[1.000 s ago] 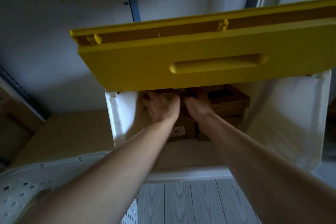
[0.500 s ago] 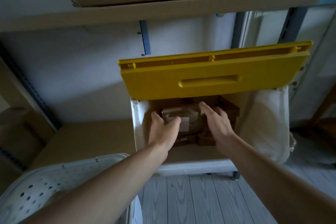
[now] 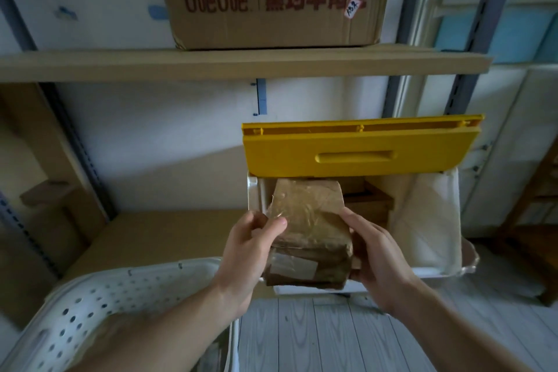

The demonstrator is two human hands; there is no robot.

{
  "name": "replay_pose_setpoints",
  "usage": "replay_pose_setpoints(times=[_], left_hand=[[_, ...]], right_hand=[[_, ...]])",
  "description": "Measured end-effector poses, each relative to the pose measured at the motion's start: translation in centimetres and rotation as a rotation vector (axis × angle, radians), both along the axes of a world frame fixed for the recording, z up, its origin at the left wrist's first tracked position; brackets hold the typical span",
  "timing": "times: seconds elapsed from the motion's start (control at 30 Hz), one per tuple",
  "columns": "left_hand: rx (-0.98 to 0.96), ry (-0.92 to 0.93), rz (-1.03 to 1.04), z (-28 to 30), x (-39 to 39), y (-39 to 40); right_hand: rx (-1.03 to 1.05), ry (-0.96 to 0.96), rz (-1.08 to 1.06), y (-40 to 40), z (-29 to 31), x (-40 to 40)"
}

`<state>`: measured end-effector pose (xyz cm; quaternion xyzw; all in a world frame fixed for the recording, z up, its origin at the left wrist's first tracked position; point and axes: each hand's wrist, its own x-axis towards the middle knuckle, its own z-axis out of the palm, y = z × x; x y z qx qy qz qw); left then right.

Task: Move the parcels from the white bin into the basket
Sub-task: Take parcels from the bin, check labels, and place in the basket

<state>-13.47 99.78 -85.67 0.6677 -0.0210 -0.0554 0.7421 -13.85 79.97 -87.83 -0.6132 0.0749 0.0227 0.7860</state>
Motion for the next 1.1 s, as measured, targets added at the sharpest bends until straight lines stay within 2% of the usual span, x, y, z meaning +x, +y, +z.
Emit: replay_pose_setpoints(times=[0.1, 0.23, 0.33, 0.43, 0.5, 0.67, 0.83, 0.97, 1.1], left_hand=[[-0.081, 0.026, 0.026, 0.8, -1.1, 1.9], [-0.142, 0.083, 0.021, 0.4, -2.1, 4.5], [-0.177, 0.108, -0.012, 1.0, -3.8, 6.0], [-0.190, 0.086, -0.014, 0.9, -4.5, 8.5], [-0.163, 0.067, -0.012, 1.3, -4.7, 10.1], [-0.152, 0.103, 0.155, 0.7, -4.7, 13.1], [0.032, -0.023, 0.295, -0.3, -4.4, 15.2], [-0.023, 0.067, 0.216, -0.9, -3.7, 16.5], [-0.064, 0.120, 0.185, -1.5, -2.4, 18.4]], right_hand=[[0.058, -0.020, 0.051, 1.6, 0.2, -0.3], [0.226, 0.062, 0.115, 4.6, 0.7, 0.4], [0.406, 0.072, 0.260, 6.7, 1.9, 0.4], [0.455, 0.030, 0.361, 8.8, 2.4, 0.7], [0.437, -0.007, 0.401, 10.6, 2.6, 1.0], [0.380, -0.009, 0.435, 14.8, 2.1, 1.9], [0.329, -0.003, 0.354, 18.4, 1.0, 4.0], [0.168, -0.044, 0.371, 20.7, -0.2, 5.2], [0.121, -0.078, 0.434, 22.1, -0.1, 5.5]])
